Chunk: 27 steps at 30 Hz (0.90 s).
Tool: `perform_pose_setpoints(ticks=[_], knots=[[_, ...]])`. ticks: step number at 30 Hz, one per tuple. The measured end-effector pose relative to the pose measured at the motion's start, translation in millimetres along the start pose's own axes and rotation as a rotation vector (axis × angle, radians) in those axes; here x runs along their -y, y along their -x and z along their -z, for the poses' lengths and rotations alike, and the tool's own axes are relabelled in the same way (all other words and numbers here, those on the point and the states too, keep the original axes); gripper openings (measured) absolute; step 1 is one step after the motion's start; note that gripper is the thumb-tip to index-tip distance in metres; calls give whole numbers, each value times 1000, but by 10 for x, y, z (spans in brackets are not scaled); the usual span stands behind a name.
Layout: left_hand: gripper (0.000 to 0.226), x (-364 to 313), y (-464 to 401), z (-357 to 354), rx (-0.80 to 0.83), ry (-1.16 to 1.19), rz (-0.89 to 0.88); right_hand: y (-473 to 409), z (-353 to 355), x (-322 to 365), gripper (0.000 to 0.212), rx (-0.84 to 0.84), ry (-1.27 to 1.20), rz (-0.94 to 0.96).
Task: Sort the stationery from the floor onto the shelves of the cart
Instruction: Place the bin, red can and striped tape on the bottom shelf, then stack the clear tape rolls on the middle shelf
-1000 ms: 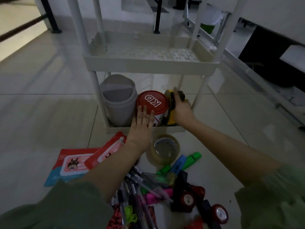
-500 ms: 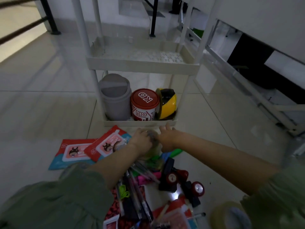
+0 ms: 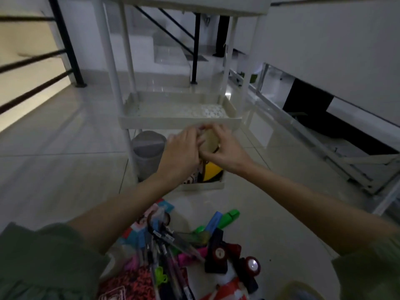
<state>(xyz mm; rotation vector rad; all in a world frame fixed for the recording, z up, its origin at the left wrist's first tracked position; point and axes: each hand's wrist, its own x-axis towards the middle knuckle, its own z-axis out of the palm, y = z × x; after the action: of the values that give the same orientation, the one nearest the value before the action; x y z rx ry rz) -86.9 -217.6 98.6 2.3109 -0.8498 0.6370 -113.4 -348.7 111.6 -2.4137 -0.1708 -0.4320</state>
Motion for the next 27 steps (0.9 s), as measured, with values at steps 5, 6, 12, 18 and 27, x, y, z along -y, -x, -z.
perform_pose_setpoints(ticks=[5, 6, 12, 18, 27], knots=[[32, -73, -374, 85, -245, -325, -115, -236, 268, 28, 45, -340, 68, 32], [36, -74, -413, 69, -242, -346, -68, -312, 303, 2, 47, -369, 63, -19], [74, 184, -445, 68, 134, -452, 203, -714, 360, -60, 54, -376, 70, -166], [71, 791, -449, 230, 382, -592, 408, -1010, 204, -66, 33, -314, 171, -226], [25, 1143, -440, 233, 131, -522, 217, -852, -24, -209, 52, -132, 684, -220]])
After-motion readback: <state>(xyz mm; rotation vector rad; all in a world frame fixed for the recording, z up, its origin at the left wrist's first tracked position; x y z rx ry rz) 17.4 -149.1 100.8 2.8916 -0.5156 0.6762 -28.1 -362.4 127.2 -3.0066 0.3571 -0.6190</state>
